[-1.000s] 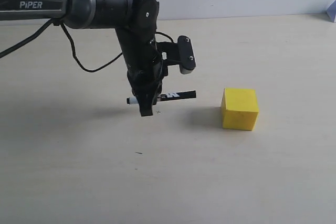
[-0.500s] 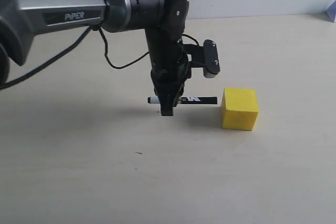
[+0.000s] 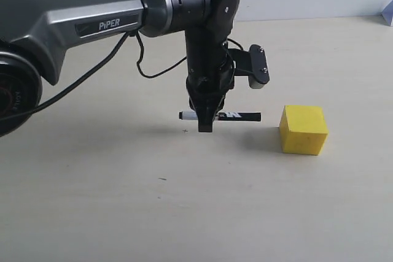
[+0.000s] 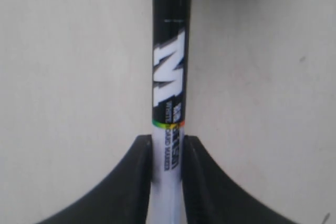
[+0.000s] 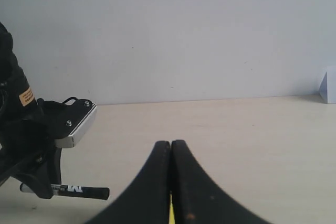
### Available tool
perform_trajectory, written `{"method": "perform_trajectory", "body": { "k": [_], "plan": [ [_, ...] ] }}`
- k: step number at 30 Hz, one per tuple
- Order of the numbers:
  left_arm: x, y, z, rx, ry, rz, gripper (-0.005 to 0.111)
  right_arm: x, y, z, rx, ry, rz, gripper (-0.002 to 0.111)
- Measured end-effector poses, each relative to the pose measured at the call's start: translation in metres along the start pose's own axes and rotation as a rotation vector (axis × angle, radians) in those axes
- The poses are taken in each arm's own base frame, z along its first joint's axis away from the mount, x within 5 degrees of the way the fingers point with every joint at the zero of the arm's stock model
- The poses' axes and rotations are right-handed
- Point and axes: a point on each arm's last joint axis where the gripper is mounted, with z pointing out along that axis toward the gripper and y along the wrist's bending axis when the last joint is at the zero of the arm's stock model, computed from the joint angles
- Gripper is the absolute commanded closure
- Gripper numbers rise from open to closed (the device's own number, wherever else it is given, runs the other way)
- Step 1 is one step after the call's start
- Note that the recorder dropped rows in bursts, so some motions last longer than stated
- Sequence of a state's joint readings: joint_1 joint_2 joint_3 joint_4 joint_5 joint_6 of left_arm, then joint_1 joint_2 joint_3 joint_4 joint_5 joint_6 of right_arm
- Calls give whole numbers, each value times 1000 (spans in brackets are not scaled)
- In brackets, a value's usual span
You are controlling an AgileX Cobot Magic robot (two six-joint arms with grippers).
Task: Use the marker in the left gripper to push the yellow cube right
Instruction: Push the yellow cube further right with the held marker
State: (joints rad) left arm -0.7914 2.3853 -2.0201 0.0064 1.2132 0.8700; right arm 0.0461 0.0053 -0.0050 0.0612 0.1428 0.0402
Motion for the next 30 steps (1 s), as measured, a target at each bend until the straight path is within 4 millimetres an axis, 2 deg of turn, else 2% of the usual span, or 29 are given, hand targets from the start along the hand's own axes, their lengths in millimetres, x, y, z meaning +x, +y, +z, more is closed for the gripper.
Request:
{"method": "perform_trajectory", "body": {
  "k": [5,17,24,30],
  "plan": [
    [1,0,15,25,26,-9,107,0,0,0,0,0,0,108],
    [-9,-5,15,0,0,41,107,0,0,0,0,0,0,108],
    [-28,-14,14,-39,-49,76,107,0,0,0,0,0,0,108],
    [-53,-21,-1,-50,-152,82,107,0,0,0,0,0,0,108]
  ]
}}
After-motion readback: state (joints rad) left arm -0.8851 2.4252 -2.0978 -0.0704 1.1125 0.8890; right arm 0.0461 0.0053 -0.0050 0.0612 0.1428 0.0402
